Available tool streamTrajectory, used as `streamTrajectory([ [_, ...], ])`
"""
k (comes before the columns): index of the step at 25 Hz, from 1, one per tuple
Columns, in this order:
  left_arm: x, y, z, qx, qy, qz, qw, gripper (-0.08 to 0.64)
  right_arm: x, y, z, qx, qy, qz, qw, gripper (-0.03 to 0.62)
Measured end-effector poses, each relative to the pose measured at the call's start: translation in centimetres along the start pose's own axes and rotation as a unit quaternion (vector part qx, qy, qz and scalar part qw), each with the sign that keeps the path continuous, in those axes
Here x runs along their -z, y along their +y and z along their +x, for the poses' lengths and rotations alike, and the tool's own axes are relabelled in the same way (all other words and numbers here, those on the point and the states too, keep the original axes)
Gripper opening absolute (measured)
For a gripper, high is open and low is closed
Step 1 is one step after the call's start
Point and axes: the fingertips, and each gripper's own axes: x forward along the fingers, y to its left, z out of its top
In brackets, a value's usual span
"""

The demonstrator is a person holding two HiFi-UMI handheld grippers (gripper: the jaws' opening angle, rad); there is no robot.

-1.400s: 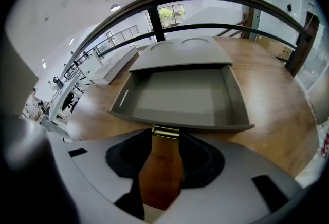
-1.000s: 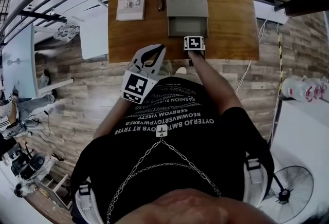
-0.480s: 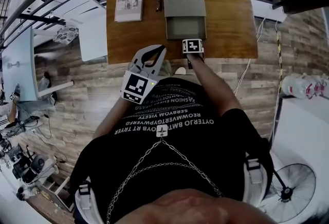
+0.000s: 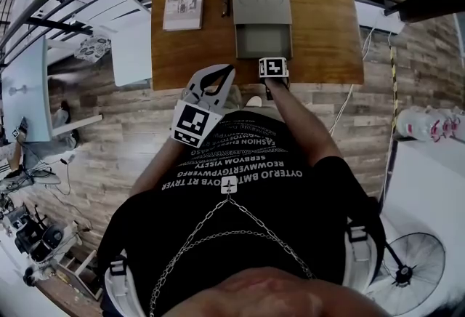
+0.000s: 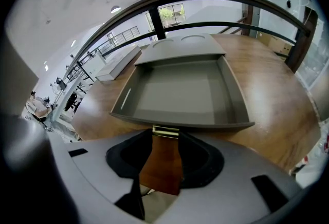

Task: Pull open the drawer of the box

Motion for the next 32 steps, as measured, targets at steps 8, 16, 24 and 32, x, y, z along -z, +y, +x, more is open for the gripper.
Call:
streamTrajectory([
  [8,-0.3,0.2,-0.5,0.003,-0.001,0.003,1.0,0.005,0.0,0.6,-0.3,-0.01,-0.007,-0.004,1.0,0.166],
  [16,-0.9,2.1,-1.0,-0.014,-0.006,-0.005,0.9999,0.005,1.8,0.8,-3.2,0.006,-0.015,-0.05,0.999,0.172],
  [24,-3.1,6.6,-1.9,-0.023,-0.043,-0.008,0.9988,0.005,-4.2,4.0,-10.5,-0.017,-0.19,-0.092,0.977,-0.003],
  [32,-3.9,12.6,-4.7,-0.039,-0.056,0.009,0.9976,0.005,-13.6,10.0,-21.0,-0.039,-0.332,-0.104,0.937,-0.003],
])
